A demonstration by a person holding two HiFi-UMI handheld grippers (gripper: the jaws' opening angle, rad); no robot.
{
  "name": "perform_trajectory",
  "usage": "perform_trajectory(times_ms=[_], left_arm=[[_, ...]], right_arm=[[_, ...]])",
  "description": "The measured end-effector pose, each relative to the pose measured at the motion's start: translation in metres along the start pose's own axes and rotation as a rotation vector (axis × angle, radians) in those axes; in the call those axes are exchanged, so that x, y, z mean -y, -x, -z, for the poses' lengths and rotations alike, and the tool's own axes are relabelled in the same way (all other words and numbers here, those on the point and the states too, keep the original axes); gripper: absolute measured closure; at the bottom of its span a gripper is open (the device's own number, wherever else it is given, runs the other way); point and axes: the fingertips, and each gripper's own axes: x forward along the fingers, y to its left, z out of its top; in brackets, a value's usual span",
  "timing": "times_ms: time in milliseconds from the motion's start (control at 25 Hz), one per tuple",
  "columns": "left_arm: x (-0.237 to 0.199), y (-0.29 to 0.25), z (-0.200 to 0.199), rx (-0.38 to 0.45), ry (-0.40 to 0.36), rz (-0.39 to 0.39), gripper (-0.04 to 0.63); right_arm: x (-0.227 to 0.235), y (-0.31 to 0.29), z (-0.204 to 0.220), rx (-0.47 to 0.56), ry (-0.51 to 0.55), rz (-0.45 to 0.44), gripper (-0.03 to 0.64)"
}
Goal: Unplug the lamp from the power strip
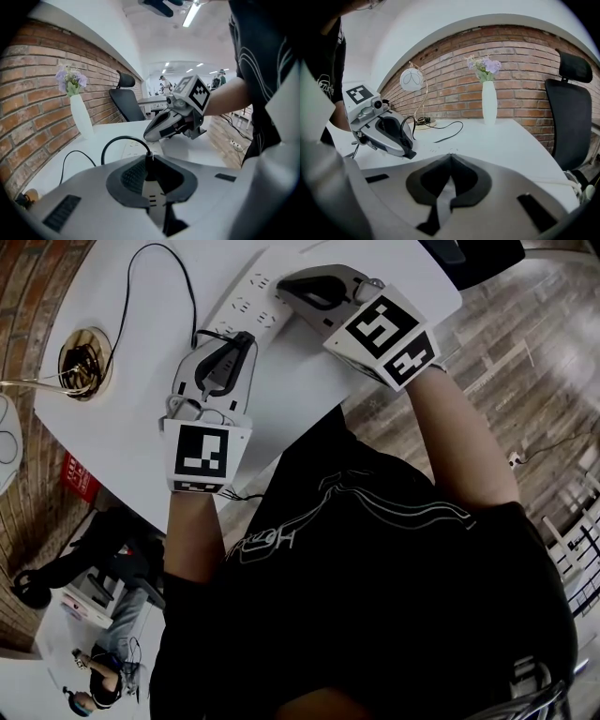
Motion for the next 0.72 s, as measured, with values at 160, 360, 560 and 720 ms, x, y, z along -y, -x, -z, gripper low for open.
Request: perform_trajectory(times_ms=[160,360,560,720], left_arm=[[-0.0029,-0.0007,0.0009,0.005,0.123,0.043,0.554],[-0.0063,0.0001,0.002,0.02,0.228,0.072,0.554],[-0.0047,0.0015,0.0001,0.032,0.116,0.01,0.554],[-0.0015,0.003,-0.0026,0.038,0.007,-0.014,0.554]], right_arm=[[-0.0003,0.001,0.0009,-0.003,0.004,0.002,0.621],[-0.0009,0.0008,0.0012,-0.005,0.006,0.002,0.621],[-0.0007,-0.0004,0.0014,-0.004,0.002,0.002,0.621],[-0.0009,0.0016,0.001,0.002,-0.001,-0.001,0.621]])
